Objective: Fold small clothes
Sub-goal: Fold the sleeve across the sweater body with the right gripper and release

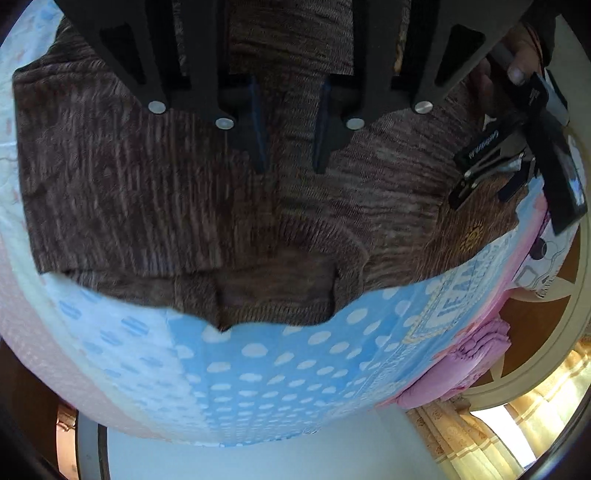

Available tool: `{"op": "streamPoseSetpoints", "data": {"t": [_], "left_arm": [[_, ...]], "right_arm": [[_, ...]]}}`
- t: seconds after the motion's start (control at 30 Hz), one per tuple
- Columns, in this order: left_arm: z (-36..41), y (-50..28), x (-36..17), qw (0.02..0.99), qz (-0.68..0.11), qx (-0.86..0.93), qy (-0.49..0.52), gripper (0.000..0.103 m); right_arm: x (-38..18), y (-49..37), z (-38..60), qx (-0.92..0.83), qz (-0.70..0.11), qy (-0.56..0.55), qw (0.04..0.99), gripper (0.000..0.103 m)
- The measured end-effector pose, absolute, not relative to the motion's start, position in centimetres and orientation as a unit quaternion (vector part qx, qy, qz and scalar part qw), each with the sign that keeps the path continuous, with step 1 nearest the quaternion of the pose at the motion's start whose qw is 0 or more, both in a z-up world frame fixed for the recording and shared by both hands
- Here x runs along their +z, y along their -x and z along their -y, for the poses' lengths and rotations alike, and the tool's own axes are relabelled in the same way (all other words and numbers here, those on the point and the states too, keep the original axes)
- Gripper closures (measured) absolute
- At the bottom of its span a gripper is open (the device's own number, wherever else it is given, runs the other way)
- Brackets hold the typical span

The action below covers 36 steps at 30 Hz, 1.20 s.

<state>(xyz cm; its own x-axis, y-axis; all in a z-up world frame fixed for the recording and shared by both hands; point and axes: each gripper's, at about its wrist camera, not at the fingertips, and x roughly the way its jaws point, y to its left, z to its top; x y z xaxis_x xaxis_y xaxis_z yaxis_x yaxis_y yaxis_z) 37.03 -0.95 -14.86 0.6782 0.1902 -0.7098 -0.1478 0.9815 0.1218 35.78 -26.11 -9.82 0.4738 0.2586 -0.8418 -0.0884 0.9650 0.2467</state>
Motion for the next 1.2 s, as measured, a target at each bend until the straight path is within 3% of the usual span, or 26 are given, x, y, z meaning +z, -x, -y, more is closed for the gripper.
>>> {"op": "streamPoseSetpoints", "data": {"t": [0.03,0.17,0.27,0.4,0.57,0.83,0.87,0.9,0.93,1.0,1.2], "left_arm": [[0.9,-37.1,-14.9,0.915,-0.393,0.093,-0.026,0.000],[1.9,-36.5,-14.1,0.909,-0.400,0.101,-0.059,0.000],[4.2,-34.5,-11.9,0.921,-0.373,0.073,-0.087,0.000],[9.4,-33.2,-9.6,0.918,-0.388,-0.010,-0.085,0.000],[15.6,-33.8,-10.5,0.902,-0.417,-0.069,-0.087,0.002],[20.0,-35.4,-14.0,0.881,-0.459,-0.090,-0.068,0.037],[20.1,-35.4,-14.0,0.881,-0.459,-0.100,-0.060,0.051],[20.4,-35.5,-14.0,0.878,-0.461,-0.115,-0.055,0.075],[20.7,-35.6,-14.0,0.875,-0.463,-0.132,-0.050,0.087],[21.5,-35.4,-13.7,0.879,-0.455,-0.127,-0.068,0.098],[20.7,-34.5,-11.8,0.894,-0.424,-0.123,-0.080,0.102]], "right_arm": [[-9.6,-34.6,26.8,0.105,-0.500,-0.085,0.855,0.060],[-8.3,-29.5,31.2,0.074,-0.476,-0.070,0.874,0.057],[-7.8,-26.4,35.3,0.015,-0.453,-0.076,0.888,0.044],[-8.1,-23.1,39.2,-0.026,-0.428,-0.115,0.896,0.042],[-8.9,-19.9,39.9,-0.024,-0.408,-0.100,0.907,0.039],[-10.7,-19.1,39.0,-0.019,-0.406,-0.058,0.912,0.035],[-10.8,-18.9,38.9,-0.018,-0.404,-0.053,0.913,0.035],[-10.8,-18.9,38.8,-0.018,-0.404,-0.050,0.913,0.035],[-11.0,-18.8,38.7,-0.017,-0.405,-0.048,0.913,0.035],[-11.0,-18.7,38.6,-0.018,-0.404,-0.044,0.914,0.034],[-11.2,-18.6,38.7,-0.023,-0.400,-0.050,0.915,0.033]]}}
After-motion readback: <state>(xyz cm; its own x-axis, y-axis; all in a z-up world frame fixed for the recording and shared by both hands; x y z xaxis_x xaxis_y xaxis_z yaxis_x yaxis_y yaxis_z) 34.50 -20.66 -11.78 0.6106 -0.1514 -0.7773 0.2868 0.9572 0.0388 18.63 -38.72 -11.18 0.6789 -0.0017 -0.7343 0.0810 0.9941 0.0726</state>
